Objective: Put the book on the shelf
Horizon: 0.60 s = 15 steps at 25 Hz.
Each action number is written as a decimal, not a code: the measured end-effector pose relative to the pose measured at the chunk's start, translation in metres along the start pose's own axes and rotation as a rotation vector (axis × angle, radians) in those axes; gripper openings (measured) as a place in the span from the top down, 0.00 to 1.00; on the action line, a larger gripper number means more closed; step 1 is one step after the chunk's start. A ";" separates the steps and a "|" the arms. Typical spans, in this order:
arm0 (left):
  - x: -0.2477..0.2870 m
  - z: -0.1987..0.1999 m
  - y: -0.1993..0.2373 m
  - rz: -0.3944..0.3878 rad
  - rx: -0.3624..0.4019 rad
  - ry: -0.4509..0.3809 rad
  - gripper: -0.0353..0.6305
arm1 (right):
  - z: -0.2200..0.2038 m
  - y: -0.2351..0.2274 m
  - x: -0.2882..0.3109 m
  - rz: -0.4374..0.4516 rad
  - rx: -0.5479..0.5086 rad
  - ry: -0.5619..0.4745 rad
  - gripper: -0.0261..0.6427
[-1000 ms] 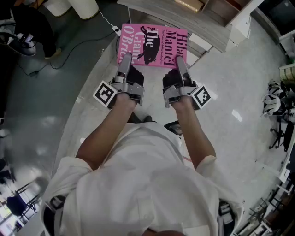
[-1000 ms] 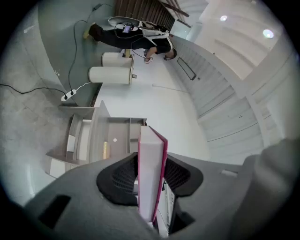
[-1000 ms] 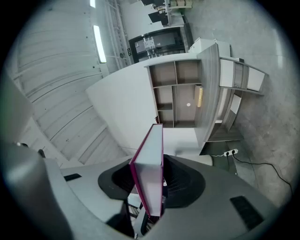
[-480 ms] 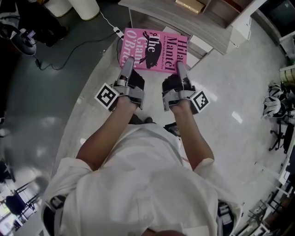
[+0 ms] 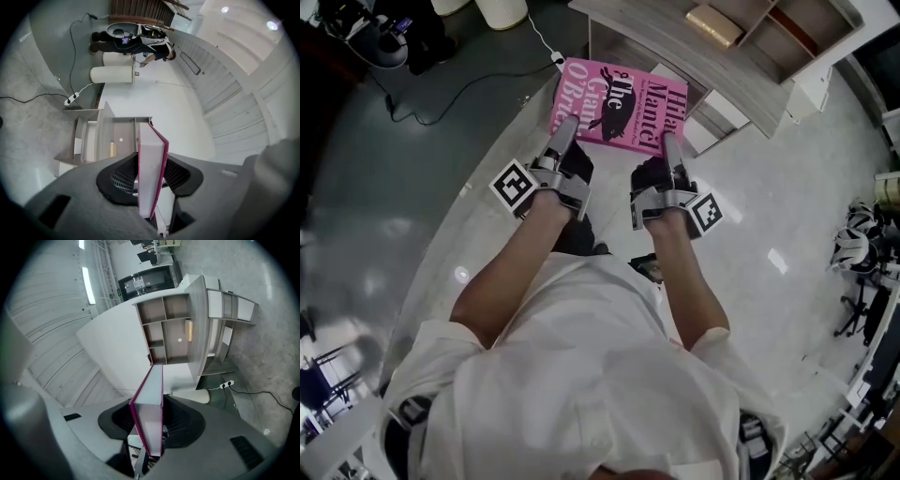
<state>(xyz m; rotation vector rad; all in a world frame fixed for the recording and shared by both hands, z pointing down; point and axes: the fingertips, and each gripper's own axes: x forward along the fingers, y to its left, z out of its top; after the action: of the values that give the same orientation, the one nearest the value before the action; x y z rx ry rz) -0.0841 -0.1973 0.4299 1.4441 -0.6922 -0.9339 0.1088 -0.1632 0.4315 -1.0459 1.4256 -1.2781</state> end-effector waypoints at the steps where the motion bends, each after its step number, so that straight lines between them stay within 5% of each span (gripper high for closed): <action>1: 0.001 0.000 -0.001 -0.007 0.002 0.010 0.72 | 0.000 0.001 0.000 0.009 0.000 0.009 0.73; 15: -0.002 -0.006 0.010 -0.046 -0.056 -0.082 0.72 | 0.007 -0.004 0.006 0.004 -0.032 0.087 0.73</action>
<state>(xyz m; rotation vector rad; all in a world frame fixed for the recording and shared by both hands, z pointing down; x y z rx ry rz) -0.0792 -0.1937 0.4394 1.3836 -0.6906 -1.0452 0.1142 -0.1707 0.4344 -1.0188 1.5176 -1.3151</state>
